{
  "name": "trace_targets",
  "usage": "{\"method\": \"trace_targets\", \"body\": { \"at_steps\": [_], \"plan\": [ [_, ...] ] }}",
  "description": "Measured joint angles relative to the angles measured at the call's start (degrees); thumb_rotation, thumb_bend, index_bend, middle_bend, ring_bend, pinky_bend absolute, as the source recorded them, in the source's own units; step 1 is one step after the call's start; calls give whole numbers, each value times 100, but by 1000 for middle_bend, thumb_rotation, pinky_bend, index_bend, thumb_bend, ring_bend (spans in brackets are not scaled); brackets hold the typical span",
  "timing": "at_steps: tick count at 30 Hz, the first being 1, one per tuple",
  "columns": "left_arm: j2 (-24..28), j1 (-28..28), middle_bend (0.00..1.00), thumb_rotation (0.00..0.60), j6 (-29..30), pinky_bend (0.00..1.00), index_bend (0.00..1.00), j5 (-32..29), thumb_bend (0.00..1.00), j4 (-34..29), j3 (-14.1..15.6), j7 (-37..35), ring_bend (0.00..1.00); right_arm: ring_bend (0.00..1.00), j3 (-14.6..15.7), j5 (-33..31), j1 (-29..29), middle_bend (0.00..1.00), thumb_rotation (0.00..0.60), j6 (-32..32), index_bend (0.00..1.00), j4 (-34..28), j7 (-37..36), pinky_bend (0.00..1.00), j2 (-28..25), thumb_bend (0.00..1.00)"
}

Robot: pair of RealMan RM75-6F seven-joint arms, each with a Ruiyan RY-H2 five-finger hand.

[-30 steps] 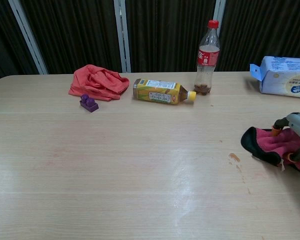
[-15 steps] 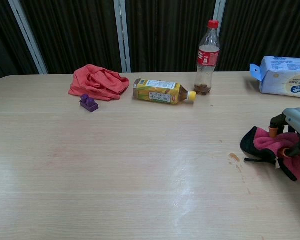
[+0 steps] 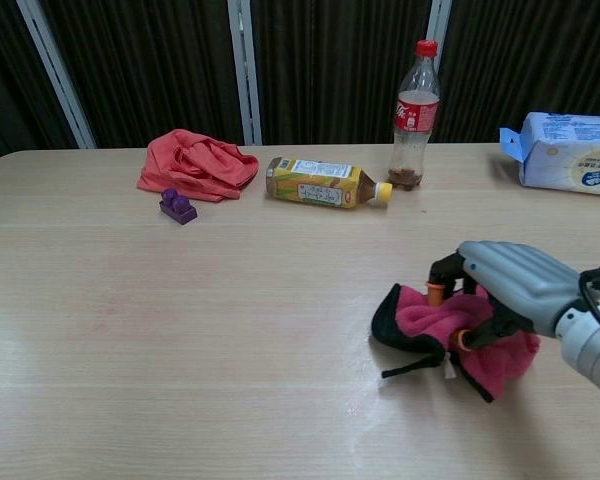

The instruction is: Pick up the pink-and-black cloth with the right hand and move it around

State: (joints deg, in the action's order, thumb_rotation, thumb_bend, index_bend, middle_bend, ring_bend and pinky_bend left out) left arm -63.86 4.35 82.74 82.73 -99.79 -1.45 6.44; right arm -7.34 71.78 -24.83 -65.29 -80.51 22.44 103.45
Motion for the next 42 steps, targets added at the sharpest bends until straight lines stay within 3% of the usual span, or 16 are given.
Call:
{"method": "trace_targets", "body": {
  "at_steps": [6, 10, 19, 35, 42],
  "plan": [
    [10, -6, 0, 600, 4, 0, 3, -10, 0, 0, 5, 7, 0, 539, 252, 327, -101, 655, 600, 23, 755, -377, 130, 730, 217, 484],
    [12, -4, 0, 600, 5, 0, 5, -7, 0, -8, 5, 14, 0, 539, 212, 210, -128, 655, 600, 64, 755, -316, 253, 730, 261, 484],
    [8, 2, 0, 600, 1, 0, 8, 13, 0, -1, 11, -6, 0, 539, -231, -536, -119, 655, 600, 119, 757, 300, 393, 730, 125, 486],
    [-18, -15, 0, 600, 90, 0, 11, 80, 0, 13, 7, 38, 0, 539, -994, -1389, -8, 656, 600, 7, 757, 1178, 432, 730, -1060, 489],
    [-40, -9, 0, 600, 85, 0, 11, 89, 0, 20, 12, 78, 0, 540, -983, -1587, 30, 656, 600, 81, 758, 1109, 454, 730, -1207, 490]
  ]
}}
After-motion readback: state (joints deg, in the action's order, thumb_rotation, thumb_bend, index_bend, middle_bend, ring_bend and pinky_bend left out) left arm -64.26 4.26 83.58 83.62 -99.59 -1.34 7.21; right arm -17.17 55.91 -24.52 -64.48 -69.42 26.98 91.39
